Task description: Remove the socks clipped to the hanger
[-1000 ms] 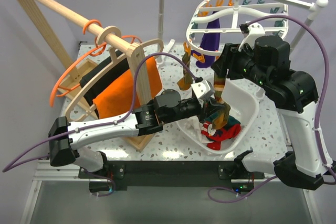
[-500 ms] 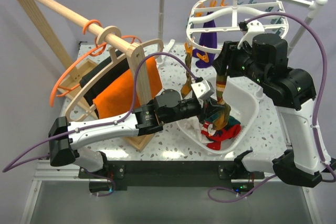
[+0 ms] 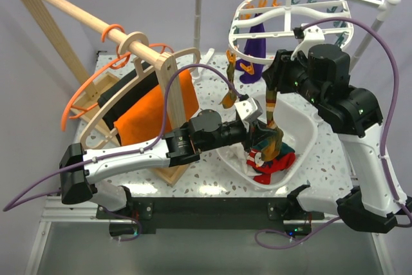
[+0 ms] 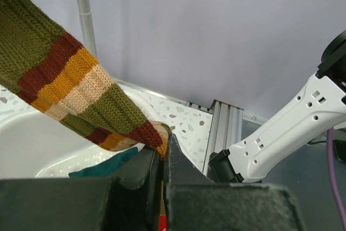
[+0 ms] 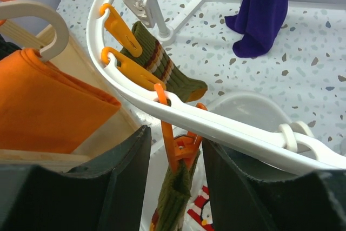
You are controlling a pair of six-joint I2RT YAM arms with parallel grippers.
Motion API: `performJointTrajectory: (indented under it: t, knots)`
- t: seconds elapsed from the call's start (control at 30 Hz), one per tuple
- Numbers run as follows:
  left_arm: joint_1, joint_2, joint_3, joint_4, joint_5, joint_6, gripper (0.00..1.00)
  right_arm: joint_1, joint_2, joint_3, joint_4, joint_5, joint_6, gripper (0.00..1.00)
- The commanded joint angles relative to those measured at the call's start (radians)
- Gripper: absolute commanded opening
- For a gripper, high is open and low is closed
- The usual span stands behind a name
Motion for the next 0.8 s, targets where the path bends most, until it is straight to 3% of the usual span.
performJointTrajectory:
  t: [0.0,0.1,0.13,0.23,0.53,0.73,0.77]
  knots:
    - [-0.01,-0.025,-0.002,0.058,0.028,-0.013,0.0,0.0,-0.025,-0.033,0.129,0.051,-0.011,0.43]
    - [-0.012,-0.027,-0.006,0.057,0.025,-0.012,0.0,0.0,-0.032,-0.045,0.132,0.057,-0.009,0.29]
    - [-0.012,-0.025,-0.009,0.057,0.022,-0.012,0.0,0.0,-0.035,-0.048,0.13,0.062,-0.009,0.18]
    - [-0.012,-0.022,-0.014,0.048,0.005,-0.01,0.0,0.002,-0.039,-0.058,0.129,0.06,-0.006,0.03]
    - [-0.012,0.007,-0.029,-0.03,-0.043,-0.009,0.01,0.0,-0.062,-0.067,0.112,0.037,-0.006,0.0]
    - [-0.007,0.048,-0.014,-0.139,-0.152,-0.007,0.44,0.0,-0.088,-0.076,0.09,0.017,-0.011,0.0]
    - [-0.006,0.052,-0.008,-0.155,-0.164,-0.007,0.6,0.0,-0.09,-0.076,0.084,0.017,-0.012,0.0]
